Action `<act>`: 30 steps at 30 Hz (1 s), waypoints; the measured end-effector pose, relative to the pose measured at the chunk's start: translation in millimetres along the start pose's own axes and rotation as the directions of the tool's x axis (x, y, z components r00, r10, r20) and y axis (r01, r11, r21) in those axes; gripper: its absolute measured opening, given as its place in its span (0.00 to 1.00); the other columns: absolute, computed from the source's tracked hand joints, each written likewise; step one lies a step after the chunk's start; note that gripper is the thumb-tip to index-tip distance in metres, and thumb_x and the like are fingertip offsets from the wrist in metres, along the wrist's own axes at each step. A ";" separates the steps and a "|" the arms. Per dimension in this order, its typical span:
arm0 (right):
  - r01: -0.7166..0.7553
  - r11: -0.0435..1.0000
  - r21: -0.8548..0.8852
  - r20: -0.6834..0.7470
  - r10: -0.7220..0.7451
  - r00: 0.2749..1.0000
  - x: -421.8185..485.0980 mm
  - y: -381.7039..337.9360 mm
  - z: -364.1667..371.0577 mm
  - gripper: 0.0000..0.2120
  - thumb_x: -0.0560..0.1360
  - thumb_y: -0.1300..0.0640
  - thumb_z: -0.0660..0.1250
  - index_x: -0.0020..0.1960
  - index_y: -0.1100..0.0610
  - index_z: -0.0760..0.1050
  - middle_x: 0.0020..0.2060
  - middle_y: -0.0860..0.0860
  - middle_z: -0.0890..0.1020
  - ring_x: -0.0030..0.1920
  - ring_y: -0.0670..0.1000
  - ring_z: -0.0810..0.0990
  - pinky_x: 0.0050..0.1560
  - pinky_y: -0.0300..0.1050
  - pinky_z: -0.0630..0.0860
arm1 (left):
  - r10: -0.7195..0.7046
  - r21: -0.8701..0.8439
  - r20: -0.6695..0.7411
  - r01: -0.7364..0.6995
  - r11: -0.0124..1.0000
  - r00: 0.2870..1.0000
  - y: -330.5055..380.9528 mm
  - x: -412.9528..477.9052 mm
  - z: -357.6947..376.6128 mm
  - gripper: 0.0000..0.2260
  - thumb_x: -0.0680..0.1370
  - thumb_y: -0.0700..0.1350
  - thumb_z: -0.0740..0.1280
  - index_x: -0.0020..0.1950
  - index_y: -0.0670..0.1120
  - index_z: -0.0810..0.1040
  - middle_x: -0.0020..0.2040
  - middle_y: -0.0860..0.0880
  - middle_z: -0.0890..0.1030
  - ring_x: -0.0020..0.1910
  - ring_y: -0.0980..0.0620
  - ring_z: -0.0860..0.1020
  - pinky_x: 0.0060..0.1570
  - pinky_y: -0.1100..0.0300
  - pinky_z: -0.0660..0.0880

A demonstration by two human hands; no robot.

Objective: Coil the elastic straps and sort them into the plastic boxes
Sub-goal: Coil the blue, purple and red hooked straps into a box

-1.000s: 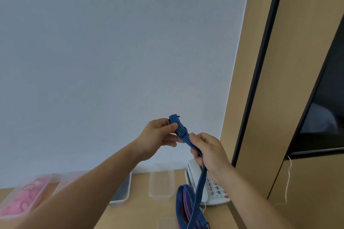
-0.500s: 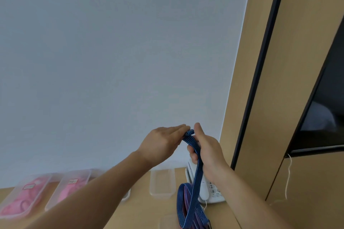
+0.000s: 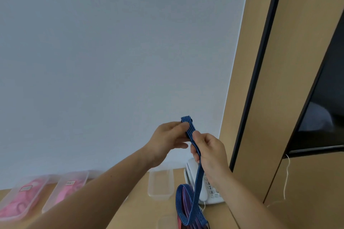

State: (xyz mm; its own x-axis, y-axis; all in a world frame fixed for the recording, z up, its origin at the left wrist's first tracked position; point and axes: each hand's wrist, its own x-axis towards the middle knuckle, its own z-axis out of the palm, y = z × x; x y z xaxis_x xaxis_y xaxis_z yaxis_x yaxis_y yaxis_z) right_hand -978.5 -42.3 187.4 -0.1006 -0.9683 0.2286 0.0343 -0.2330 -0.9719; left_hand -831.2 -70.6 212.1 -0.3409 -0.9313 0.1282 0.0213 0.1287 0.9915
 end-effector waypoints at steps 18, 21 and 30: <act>-0.138 0.990 -0.030 0.083 0.140 0.987 -6.7 3.5 -3.2 0.24 0.81 0.43 0.59 0.43 0.64 0.77 0.25 0.51 0.75 0.23 0.48 0.68 0.25 0.39 0.66 | 0.542 0.793 -0.045 -0.300 0.531 0.839 -20.2 -6.6 -0.4 0.07 0.80 0.44 0.67 0.57 0.45 0.75 0.49 0.51 0.85 0.44 0.51 0.84 0.43 0.57 0.79; -0.146 0.989 0.022 0.087 0.143 0.986 -7.5 -1.4 -2.4 0.29 0.80 0.39 0.58 0.43 0.66 0.77 0.25 0.52 0.74 0.23 0.49 0.67 0.24 0.39 0.65 | 0.682 0.891 0.130 -0.386 0.238 0.720 -23.7 -11.4 -1.9 0.08 0.77 0.37 0.69 0.56 0.41 0.79 0.44 0.48 0.85 0.36 0.44 0.82 0.34 0.51 0.80; -0.127 0.991 0.036 0.095 0.123 0.988 -9.1 -1.3 0.1 0.22 0.77 0.44 0.65 0.39 0.63 0.78 0.25 0.52 0.72 0.22 0.49 0.63 0.23 0.37 0.62 | 0.699 0.890 0.434 -0.388 -0.238 0.568 -17.5 -9.5 -7.8 0.10 0.74 0.31 0.59 0.43 0.42 0.78 0.37 0.49 0.74 0.32 0.51 0.67 0.24 0.57 0.63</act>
State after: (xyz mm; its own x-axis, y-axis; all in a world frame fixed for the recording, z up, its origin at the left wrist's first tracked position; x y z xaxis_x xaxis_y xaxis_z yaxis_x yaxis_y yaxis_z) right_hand -977.5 -33.2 186.6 -0.0005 -0.9937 0.1119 0.0829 -0.1115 -0.9903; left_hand -821.0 -66.6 193.7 -0.5869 -0.2908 0.7557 -0.7097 0.6341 -0.3071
